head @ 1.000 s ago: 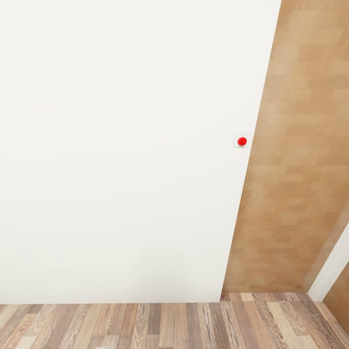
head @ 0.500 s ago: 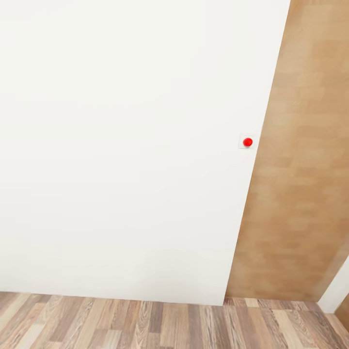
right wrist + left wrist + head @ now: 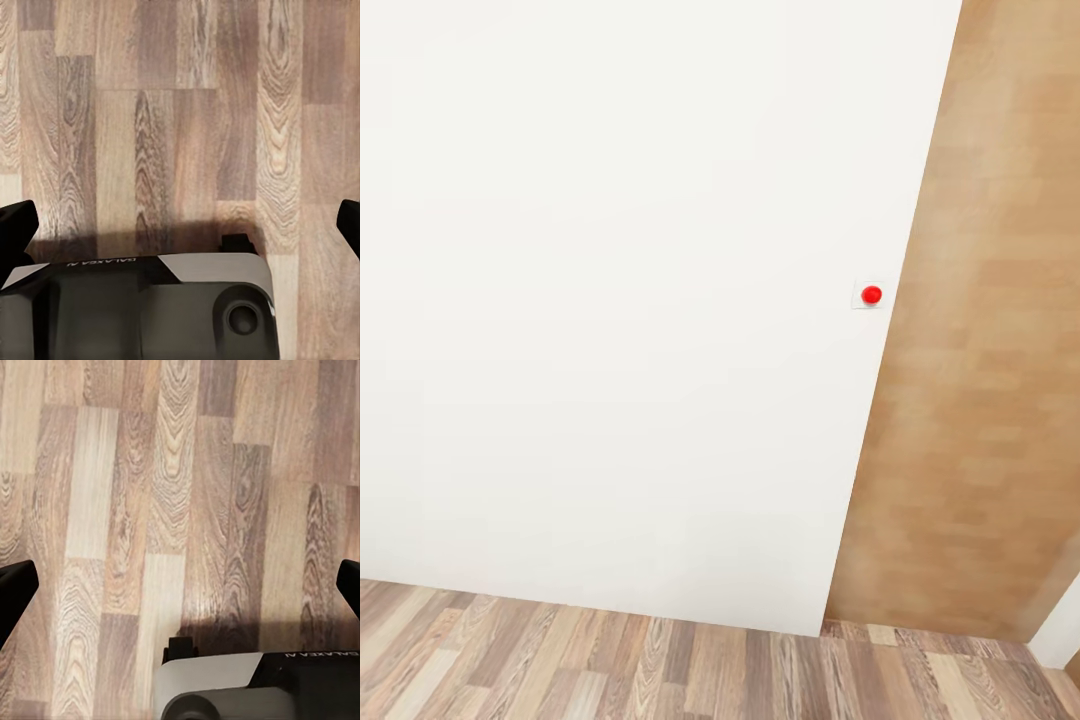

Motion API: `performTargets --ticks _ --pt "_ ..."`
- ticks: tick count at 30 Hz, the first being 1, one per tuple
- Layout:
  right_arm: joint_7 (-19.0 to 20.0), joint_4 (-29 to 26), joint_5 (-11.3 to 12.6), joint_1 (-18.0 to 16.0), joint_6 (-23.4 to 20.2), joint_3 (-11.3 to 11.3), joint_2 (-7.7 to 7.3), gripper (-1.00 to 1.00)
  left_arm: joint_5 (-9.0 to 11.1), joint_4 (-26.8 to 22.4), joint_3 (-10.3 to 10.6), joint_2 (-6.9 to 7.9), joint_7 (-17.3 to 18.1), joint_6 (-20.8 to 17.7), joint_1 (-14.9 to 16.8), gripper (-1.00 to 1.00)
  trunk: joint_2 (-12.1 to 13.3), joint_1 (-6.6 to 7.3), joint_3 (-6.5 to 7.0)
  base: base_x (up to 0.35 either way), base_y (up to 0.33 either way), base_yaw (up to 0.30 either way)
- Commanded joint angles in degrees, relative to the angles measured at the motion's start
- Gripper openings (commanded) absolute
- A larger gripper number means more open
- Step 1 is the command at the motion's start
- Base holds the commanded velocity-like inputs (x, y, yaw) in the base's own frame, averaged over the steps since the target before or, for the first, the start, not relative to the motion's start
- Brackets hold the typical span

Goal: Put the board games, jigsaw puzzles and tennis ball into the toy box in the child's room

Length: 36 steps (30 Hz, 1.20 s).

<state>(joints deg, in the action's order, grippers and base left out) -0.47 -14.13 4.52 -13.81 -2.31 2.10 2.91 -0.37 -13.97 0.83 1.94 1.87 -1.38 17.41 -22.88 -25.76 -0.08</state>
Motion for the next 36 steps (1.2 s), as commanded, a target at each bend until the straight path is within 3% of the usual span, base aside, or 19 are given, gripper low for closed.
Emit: performTargets --ticks 1,12,22,36 --pt "-0.05 -0.1 0.48 0.01 -0.24 0.19 0.04 1.0 -0.05 -0.03 0.07 0.02 0.15 -0.07 0.0 1.0 -0.04 -0.02 -0.02 0.0 -0.009 0.003" --pt "-0.05 -0.1 0.35 0.01 -0.16 0.08 0.11 1.0 -0.06 0.08 0.05 0.07 0.15 0.23 0.0 1.0 -0.04 -0.02 -0.02 0.0 -0.002 0.064" --pt "-0.05 -0.1 -0.09 0.01 -0.15 -0.11 0.16 1.0 -0.07 0.08 0.06 0.08 0.15 0.24 0.0 1.0 -0.04 -0.02 -0.02 0.0 -0.016 0.264" --pt "-0.09 -0.1 -0.28 0.01 -0.15 -0.17 0.91 1.0 -0.07 0.08 0.05 0.05 0.06 0.24 0.0 1.0 -0.04 -0.02 -0.02 0.0 -0.159 0.286"
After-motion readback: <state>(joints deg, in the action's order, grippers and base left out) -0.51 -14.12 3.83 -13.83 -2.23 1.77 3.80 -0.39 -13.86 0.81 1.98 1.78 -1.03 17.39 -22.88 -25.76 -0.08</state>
